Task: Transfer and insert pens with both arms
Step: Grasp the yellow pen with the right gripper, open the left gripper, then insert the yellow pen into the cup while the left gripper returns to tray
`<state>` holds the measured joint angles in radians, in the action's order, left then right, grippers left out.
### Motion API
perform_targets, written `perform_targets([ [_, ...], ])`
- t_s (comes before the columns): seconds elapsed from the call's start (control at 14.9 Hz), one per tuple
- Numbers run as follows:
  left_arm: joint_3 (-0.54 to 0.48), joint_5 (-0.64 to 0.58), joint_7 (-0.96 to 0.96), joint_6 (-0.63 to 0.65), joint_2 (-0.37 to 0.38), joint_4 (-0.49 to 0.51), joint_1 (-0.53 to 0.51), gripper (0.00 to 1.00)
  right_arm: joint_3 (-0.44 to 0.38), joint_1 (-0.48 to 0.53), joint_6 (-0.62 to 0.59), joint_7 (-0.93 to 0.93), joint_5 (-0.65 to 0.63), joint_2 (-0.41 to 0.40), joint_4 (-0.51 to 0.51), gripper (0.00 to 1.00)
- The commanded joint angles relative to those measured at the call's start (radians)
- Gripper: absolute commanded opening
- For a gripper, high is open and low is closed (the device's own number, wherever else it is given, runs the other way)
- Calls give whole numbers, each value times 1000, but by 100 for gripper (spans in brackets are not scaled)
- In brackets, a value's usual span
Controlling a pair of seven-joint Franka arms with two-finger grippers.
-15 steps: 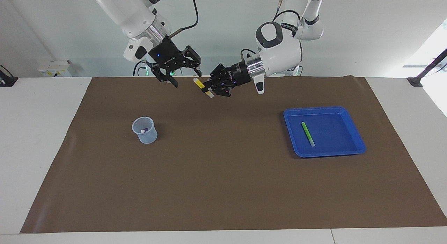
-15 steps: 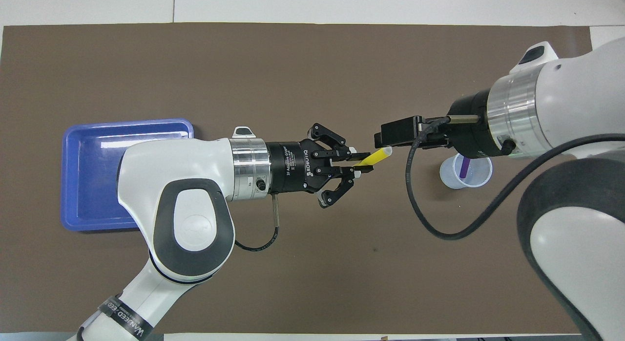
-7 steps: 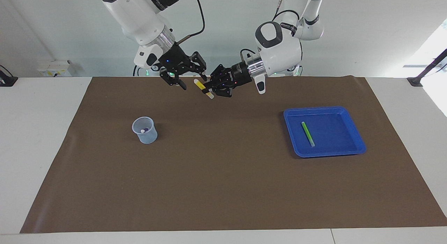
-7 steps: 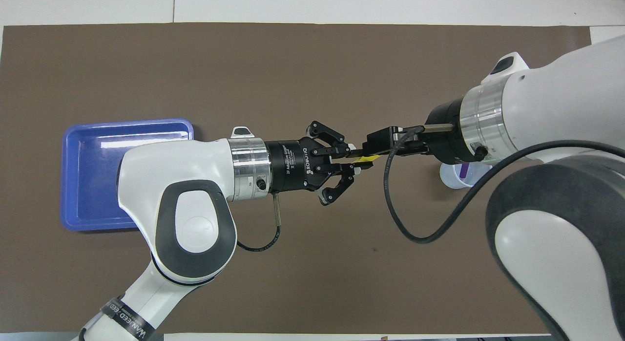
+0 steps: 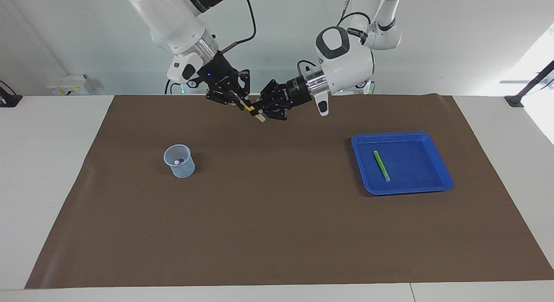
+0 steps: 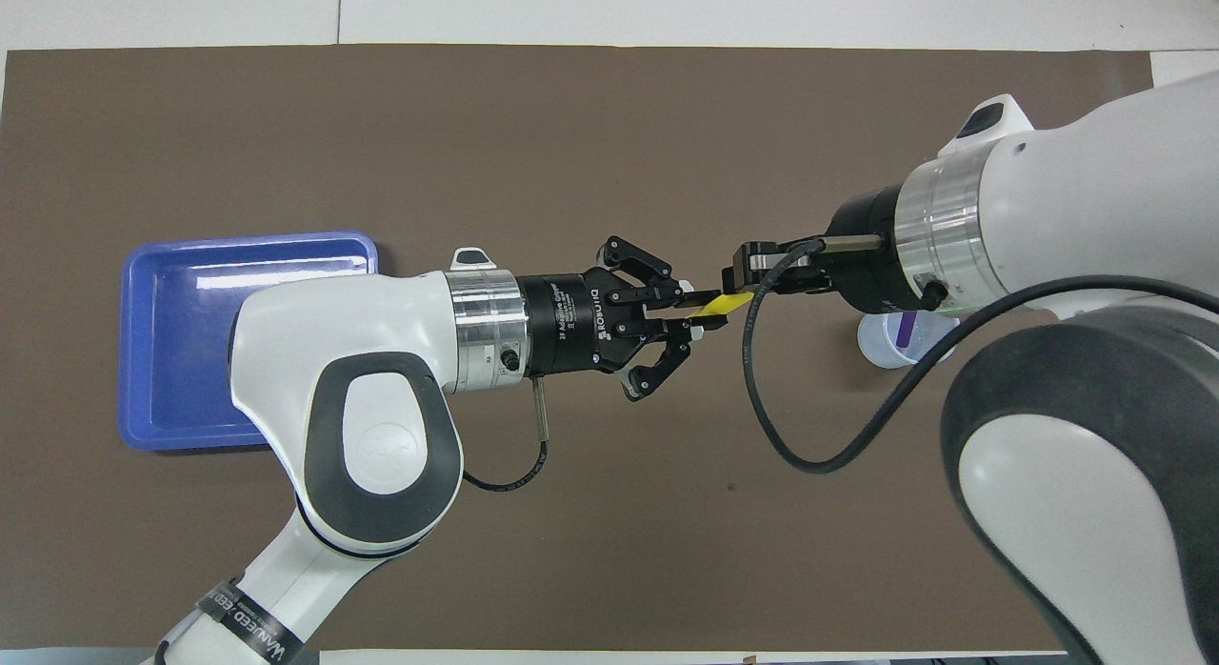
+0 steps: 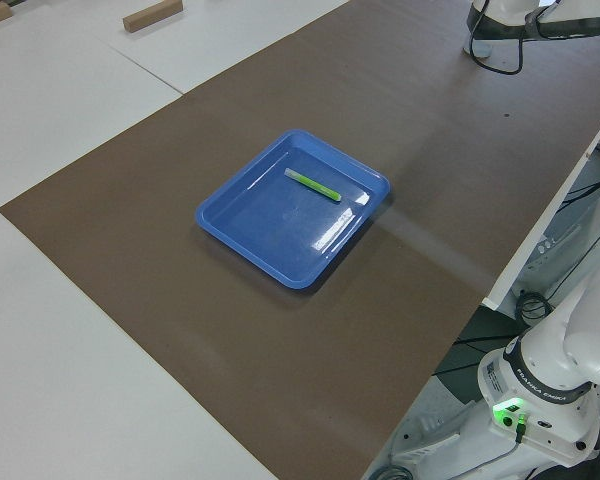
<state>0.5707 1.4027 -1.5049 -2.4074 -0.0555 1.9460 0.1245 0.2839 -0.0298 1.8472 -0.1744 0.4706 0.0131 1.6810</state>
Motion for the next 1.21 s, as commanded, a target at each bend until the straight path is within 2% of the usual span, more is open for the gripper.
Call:
perform_targets([
  [0.0, -9, 41, -6, -38, 36, 33, 15, 0, 8, 10, 14, 12, 19, 8, 13, 0],
  [0.07, -9, 41, -3, -41, 36, 33, 15, 0, 8, 10, 10, 13, 19, 14, 14, 0],
  [0.13, -9, 41, 5, -47, 48, 33, 15, 77, 5, 13, 6, 13, 19, 15, 13, 0],
  [0.2, -9, 41, 0, -61, 58, 34, 15, 99, -3, 14, 3, 13, 17, 21, 14, 0],
  [0.47, -11, 41, -9, -67, 69, 37, 11, 100, -63, 16, -23, 41, -18, 25, 23, 0],
  [0.61, -11, 39, -11, -65, 69, 37, 3, 100, -95, 16, -25, 116, -108, 38, 49, 0],
  [0.74, -14, 38, -11, -61, 69, 37, -2, 100, -120, 16, -10, 203, -232, 71, 123, 0],
  [0.88, -17, 13, -9, -44, 71, 50, -11, 100, -159, 16, 38, 266, -300, 119, 228, 0],
  [1.01, -17, -101, -6, 35, 82, 62, -49, 100, -195, 18, 125, 347, -375, 171, 352, 0],
  [1.14, -17, -354, -3, 159, 82, 56, -87, 100, -224, 18, 206, 391, -421, 211, 454, 0],
])
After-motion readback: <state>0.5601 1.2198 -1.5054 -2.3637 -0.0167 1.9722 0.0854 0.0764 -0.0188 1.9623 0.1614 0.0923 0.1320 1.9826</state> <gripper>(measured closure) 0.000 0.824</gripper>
